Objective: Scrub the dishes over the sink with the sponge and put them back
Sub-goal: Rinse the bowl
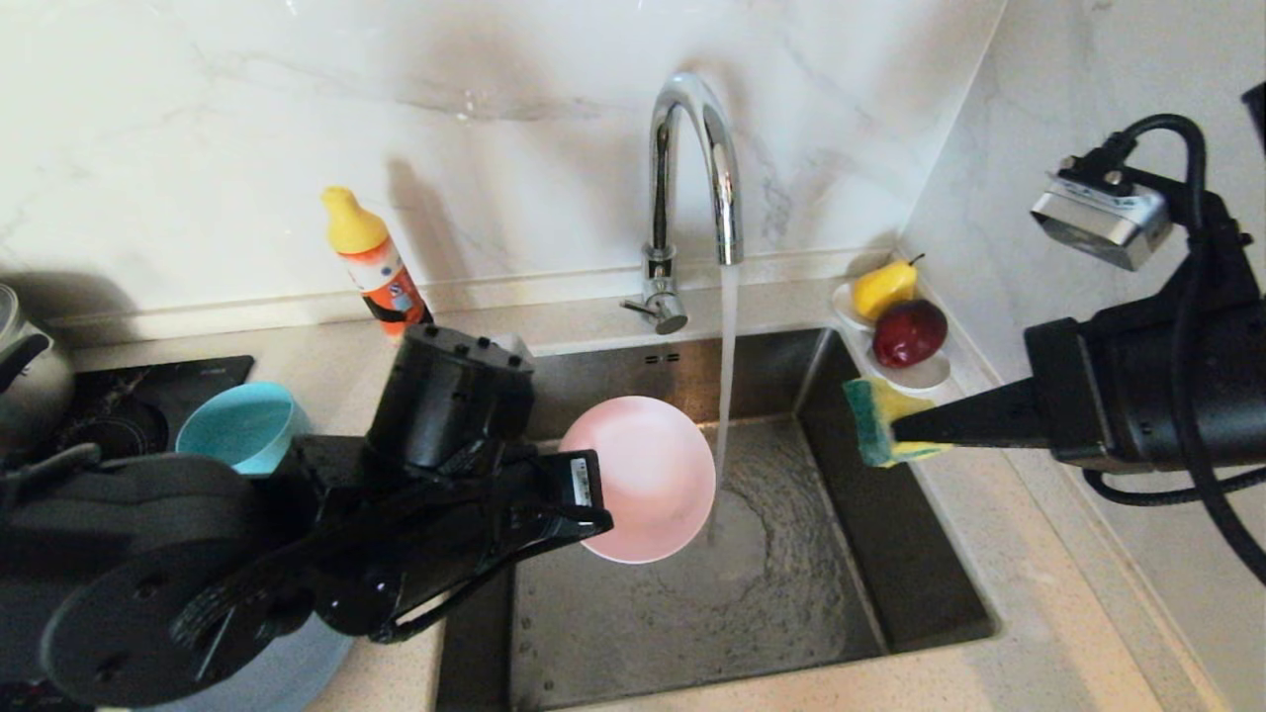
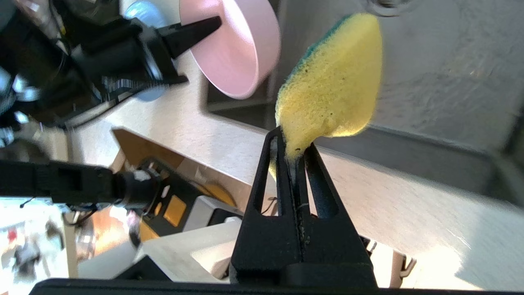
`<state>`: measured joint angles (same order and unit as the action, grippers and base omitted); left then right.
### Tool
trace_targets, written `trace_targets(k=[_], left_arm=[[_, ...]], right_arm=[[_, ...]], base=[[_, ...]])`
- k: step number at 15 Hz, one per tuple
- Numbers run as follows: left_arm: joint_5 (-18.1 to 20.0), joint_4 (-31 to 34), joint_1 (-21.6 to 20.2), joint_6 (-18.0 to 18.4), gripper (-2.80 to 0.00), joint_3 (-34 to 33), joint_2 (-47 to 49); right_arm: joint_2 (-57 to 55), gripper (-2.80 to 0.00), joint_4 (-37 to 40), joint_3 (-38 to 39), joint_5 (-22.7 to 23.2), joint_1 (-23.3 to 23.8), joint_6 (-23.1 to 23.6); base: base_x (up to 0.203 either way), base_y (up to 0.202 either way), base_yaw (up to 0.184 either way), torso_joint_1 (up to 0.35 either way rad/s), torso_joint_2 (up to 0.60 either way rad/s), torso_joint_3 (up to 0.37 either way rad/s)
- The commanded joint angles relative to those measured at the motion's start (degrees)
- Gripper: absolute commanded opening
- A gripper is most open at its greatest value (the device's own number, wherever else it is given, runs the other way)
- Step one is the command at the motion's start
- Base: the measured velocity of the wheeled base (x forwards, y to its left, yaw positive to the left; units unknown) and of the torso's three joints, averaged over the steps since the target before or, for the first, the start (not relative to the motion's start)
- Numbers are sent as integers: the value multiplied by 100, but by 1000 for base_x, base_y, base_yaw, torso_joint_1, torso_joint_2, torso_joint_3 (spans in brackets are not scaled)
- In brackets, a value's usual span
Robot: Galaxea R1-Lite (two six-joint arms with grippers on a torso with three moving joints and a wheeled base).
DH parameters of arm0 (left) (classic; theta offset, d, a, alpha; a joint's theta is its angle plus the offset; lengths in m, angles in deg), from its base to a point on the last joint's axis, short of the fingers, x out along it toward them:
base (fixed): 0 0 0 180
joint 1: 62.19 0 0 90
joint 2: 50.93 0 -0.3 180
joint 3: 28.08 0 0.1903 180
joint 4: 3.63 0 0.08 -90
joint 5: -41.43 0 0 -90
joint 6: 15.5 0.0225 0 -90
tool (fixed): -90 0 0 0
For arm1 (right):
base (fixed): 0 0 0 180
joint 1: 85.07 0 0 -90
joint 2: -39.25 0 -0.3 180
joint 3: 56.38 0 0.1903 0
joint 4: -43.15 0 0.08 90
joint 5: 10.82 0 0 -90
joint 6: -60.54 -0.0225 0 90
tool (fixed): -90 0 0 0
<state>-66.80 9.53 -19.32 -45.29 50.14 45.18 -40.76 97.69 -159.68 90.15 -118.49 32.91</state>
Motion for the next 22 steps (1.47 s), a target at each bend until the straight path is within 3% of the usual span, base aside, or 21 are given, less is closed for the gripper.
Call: trace_targets(k=[1, 5, 13, 18, 22], left_arm=[[321, 809, -206, -369, -280, 769, 645], [1079, 1741, -584, -1182, -280, 1989, 1462], [1317, 2982, -722, -1634, -280, 4437, 2817], [1334, 3076, -710, -1767, -280, 4969, 3279], [1340, 3077, -702, -1854, -280, 4938, 3291]], right_arm=[[437, -280, 40, 219, -4, 316, 23], [601, -280, 90, 233, -7, 537, 30], [671, -280, 73, 400, 10, 652, 30], [713, -280, 70, 415, 19, 652, 39], [733, -280, 82, 417, 19, 652, 39]], base=[[0, 0, 0, 0, 0, 0], [0, 0, 0, 0, 0, 0], [0, 0, 0, 0, 0, 0], [0, 0, 0, 0, 0, 0], [0, 0, 0, 0, 0, 0]])
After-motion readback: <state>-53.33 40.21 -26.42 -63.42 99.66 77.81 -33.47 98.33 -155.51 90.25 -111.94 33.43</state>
